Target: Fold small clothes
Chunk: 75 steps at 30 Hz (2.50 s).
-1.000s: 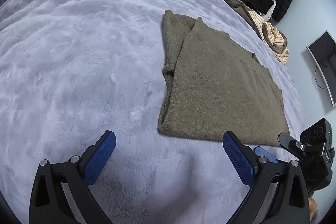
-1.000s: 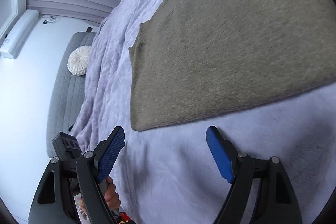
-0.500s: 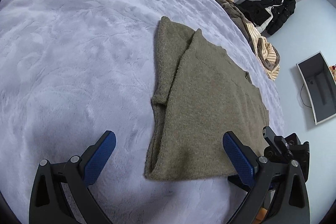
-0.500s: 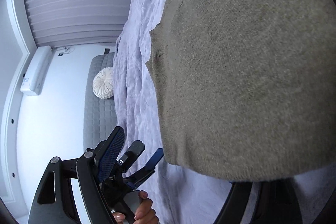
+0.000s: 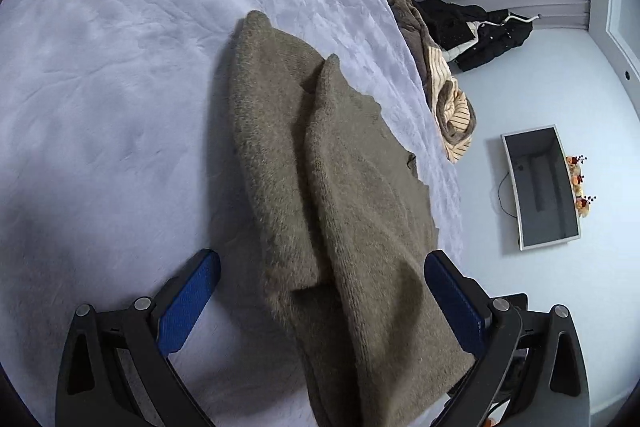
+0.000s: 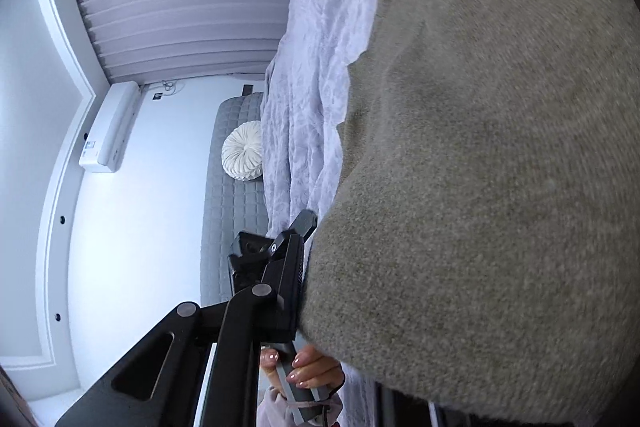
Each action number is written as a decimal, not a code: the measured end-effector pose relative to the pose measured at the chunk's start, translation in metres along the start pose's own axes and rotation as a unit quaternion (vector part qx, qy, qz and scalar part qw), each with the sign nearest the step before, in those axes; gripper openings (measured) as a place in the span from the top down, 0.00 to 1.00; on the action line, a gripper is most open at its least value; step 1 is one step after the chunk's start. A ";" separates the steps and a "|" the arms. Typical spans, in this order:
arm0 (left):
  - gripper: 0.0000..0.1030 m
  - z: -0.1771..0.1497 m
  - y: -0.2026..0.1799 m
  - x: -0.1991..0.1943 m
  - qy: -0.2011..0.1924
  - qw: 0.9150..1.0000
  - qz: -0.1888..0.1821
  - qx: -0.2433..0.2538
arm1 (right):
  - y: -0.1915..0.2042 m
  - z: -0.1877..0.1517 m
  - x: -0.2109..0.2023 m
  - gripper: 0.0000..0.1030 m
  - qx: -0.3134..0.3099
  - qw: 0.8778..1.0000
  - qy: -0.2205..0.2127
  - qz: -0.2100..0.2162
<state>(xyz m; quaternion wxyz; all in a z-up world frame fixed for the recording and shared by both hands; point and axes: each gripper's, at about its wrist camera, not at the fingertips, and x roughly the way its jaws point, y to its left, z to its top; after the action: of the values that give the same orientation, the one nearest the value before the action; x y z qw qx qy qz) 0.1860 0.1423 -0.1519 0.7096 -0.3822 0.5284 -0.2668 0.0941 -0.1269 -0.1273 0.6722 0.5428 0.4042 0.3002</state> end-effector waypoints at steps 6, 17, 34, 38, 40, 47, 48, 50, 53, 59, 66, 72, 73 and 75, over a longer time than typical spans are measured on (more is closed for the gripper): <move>0.01 0.015 -0.028 0.030 0.019 0.999 0.000 0.036 | 0.012 -0.002 0.005 0.86 -0.041 0.999 0.019 -0.021; 0.01 0.006 -0.053 0.049 0.023 0.981 0.136 0.139 | -0.030 -0.011 0.000 0.68 -0.002 0.993 0.048 -0.105; 0.16 0.005 -0.051 0.052 0.013 0.954 0.220 0.201 | 0.020 -0.042 -0.015 0.53 -0.187 0.951 0.165 -0.184; 0.16 0.003 -0.053 0.054 0.008 0.951 0.232 0.202 | 0.042 -0.024 -0.041 0.53 -0.223 0.945 0.113 -0.212; 0.16 0.003 -0.054 0.054 0.007 0.951 0.237 0.200 | 0.049 -0.006 -0.050 0.53 -0.228 0.941 0.072 -0.240; 0.16 0.003 -0.057 0.058 0.005 0.947 0.249 0.205 | 0.018 0.031 -0.043 0.71 -0.194 0.921 0.045 -0.335; 0.16 0.003 -0.056 0.059 0.005 0.946 0.250 0.206 | 0.008 0.033 -0.041 0.74 -0.180 0.923 0.052 -0.336; 0.21 0.003 -0.059 0.061 0.004 0.944 0.252 0.213 | -0.007 0.034 -0.040 0.76 -0.170 0.926 0.056 -0.333; 0.44 0.004 -0.060 0.060 0.000 0.944 0.248 0.218 | -0.011 0.033 -0.039 0.76 -0.177 0.926 0.054 -0.330; 0.65 0.012 -0.051 0.048 -0.004 0.958 0.221 0.183 | -0.015 0.030 -0.038 0.76 -0.197 0.919 0.057 -0.337; 0.81 0.019 -0.070 0.022 -0.044 0.984 0.112 0.132 | -0.025 0.030 -0.040 0.76 -0.198 0.923 0.050 -0.325; 0.85 0.007 -0.147 0.043 -0.035 0.973 0.077 0.214 | -0.032 0.033 -0.047 0.76 -0.184 0.937 0.046 -0.295; 0.85 0.002 -0.160 0.054 -0.028 0.968 0.085 0.235 | -0.033 0.033 -0.047 0.76 -0.179 0.940 0.044 -0.288; 0.85 -0.007 -0.174 0.080 -0.008 0.959 0.108 0.262 | -0.036 0.036 -0.053 0.76 -0.164 0.949 0.038 -0.267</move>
<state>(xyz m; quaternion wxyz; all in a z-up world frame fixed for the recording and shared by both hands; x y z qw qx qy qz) 0.2079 -0.0203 -0.0529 0.8134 -0.1256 0.4728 -0.3146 0.0982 -0.1977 -0.1477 0.7916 0.2854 0.5051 0.1919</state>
